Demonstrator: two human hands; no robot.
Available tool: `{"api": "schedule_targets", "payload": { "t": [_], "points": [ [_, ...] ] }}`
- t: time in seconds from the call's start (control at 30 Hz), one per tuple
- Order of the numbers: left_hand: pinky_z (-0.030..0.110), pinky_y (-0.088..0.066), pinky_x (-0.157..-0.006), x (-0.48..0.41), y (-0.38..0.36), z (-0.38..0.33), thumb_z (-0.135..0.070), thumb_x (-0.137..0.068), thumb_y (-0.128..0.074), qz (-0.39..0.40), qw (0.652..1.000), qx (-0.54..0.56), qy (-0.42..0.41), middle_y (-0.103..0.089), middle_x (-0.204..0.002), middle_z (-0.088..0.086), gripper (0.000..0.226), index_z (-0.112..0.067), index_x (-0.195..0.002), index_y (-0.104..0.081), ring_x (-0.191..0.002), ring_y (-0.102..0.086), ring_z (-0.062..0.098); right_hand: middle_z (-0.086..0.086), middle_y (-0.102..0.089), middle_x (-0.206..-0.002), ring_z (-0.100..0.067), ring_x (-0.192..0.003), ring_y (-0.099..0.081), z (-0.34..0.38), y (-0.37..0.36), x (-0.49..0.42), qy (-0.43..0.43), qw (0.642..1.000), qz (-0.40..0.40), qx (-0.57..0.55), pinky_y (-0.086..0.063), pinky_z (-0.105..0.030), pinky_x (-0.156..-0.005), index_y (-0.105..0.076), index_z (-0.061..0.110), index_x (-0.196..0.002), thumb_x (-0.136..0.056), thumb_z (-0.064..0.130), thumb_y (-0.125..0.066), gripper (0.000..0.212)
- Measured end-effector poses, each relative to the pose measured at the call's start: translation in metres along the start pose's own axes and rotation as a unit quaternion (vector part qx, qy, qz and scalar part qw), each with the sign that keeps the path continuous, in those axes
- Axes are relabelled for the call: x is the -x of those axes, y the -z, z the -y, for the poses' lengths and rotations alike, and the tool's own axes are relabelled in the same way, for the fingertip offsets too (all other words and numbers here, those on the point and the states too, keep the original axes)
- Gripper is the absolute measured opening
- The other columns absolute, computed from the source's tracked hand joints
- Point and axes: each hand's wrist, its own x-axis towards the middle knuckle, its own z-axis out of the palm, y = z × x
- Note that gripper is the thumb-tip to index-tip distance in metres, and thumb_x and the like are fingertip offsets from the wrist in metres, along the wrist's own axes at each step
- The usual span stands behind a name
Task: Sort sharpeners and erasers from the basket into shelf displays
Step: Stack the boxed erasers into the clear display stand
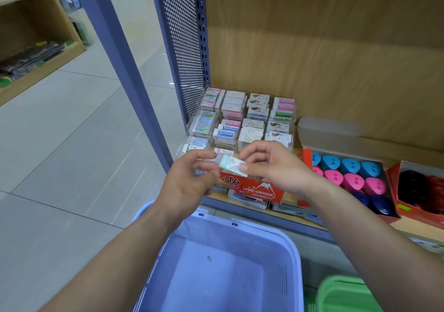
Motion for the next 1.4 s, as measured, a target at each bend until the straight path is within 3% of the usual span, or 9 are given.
{"api": "schedule_targets", "payload": {
  "t": [0.13,0.27,0.43,0.5,0.67,0.83,1.03,1.23,1.4],
  "points": [
    [0.023,-0.053,-0.068,0.001,0.001,0.004,0.007,-0.092,-0.055,0.024,0.999,-0.030,0.020,-0.074,-0.104,-0.006,0.039,-0.022,-0.115,-0.065,-0.083,-0.065,0.009,-0.010,-0.076,-0.089,-0.020,-0.076,-0.069,-0.017,0.024,0.005,-0.023,0.993,-0.118,-0.020,-0.060,-0.032,-0.073,-0.070,0.012,-0.109,-0.090,0.006,-0.073,0.020],
    [0.023,-0.053,-0.081,0.003,0.007,0.010,-0.001,-0.097,-0.059,0.037,0.997,-0.074,0.005,-0.071,-0.111,-0.009,0.036,-0.028,-0.119,-0.064,-0.098,-0.065,0.013,-0.011,-0.076,-0.085,-0.020,-0.074,-0.070,-0.032,0.038,0.000,-0.040,0.986,-0.160,-0.026,-0.060,-0.031,-0.072,-0.070,0.011,-0.104,-0.089,0.006,-0.074,0.017],
    [0.009,-0.050,-0.065,0.002,0.016,0.013,-0.007,-0.081,-0.081,0.020,0.998,-0.046,0.036,-0.074,-0.103,0.000,0.040,-0.021,-0.116,-0.067,-0.086,-0.069,0.012,-0.007,-0.075,-0.085,-0.020,-0.073,-0.074,-0.041,0.041,-0.019,-0.035,0.982,-0.181,0.052,-0.063,-0.034,-0.073,-0.069,0.013,-0.101,-0.090,0.008,-0.073,0.014],
    [0.011,-0.051,-0.063,0.002,0.019,0.015,-0.013,-0.073,-0.086,0.008,0.998,-0.047,0.044,-0.076,-0.096,0.002,0.042,-0.019,-0.111,-0.070,-0.084,-0.071,0.017,-0.002,-0.075,-0.081,-0.018,-0.071,-0.074,-0.045,0.039,-0.031,-0.023,0.979,-0.177,0.099,-0.063,-0.037,-0.072,-0.069,0.015,-0.100,-0.089,0.010,-0.074,0.013],
    [0.050,-0.057,-0.090,0.000,0.023,0.020,-0.041,-0.053,-0.085,-0.003,0.997,-0.069,0.027,-0.073,-0.099,0.012,0.042,-0.025,-0.091,-0.077,-0.100,-0.067,0.039,0.010,-0.071,-0.084,-0.007,-0.074,-0.067,-0.054,0.024,-0.056,0.009,0.950,-0.161,0.267,-0.059,-0.031,-0.068,-0.071,0.026,-0.095,-0.089,0.022,-0.075,0.008],
    [0.027,-0.056,-0.078,-0.003,0.024,0.024,-0.024,-0.073,-0.086,0.005,0.997,-0.071,0.033,-0.076,-0.092,0.010,0.024,-0.021,-0.095,-0.077,-0.095,-0.071,0.032,0.010,-0.071,-0.090,-0.016,-0.088,-0.065,-0.065,0.005,-0.070,0.007,0.900,-0.183,0.396,-0.055,-0.035,-0.073,-0.072,0.030,-0.098,-0.096,0.034,-0.065,0.008],
    [0.036,-0.058,-0.089,-0.003,0.022,0.024,-0.024,-0.076,-0.085,0.010,0.997,-0.071,0.041,-0.076,-0.095,0.004,0.020,-0.023,-0.095,-0.077,-0.101,-0.069,0.022,0.000,-0.072,-0.094,-0.024,-0.087,-0.066,-0.069,0.001,-0.077,0.010,0.832,-0.168,0.529,-0.044,-0.032,-0.060,-0.071,0.028,-0.105,-0.100,0.027,-0.051,0.020],
    [0.032,-0.058,-0.088,-0.003,0.023,0.025,-0.017,-0.083,-0.080,0.015,0.998,-0.050,0.039,-0.077,-0.097,0.004,0.015,-0.023,-0.097,-0.076,-0.099,-0.071,0.024,0.002,-0.074,-0.113,-0.023,-0.103,-0.067,-0.066,0.010,-0.062,0.051,0.872,-0.152,0.462,-0.057,-0.037,-0.081,-0.069,0.027,-0.123,-0.100,0.025,-0.053,0.027],
    [0.015,-0.053,-0.076,-0.002,0.023,0.024,-0.015,-0.095,-0.068,0.022,0.997,-0.074,0.027,-0.076,-0.100,0.001,0.017,-0.027,-0.105,-0.074,-0.095,-0.069,0.015,0.004,-0.063,-0.138,-0.026,-0.124,-0.057,-0.059,0.010,-0.064,0.004,0.824,-0.019,0.566,-0.051,-0.039,-0.096,-0.054,0.037,-0.140,-0.105,0.030,-0.037,0.040]
  ]
}}
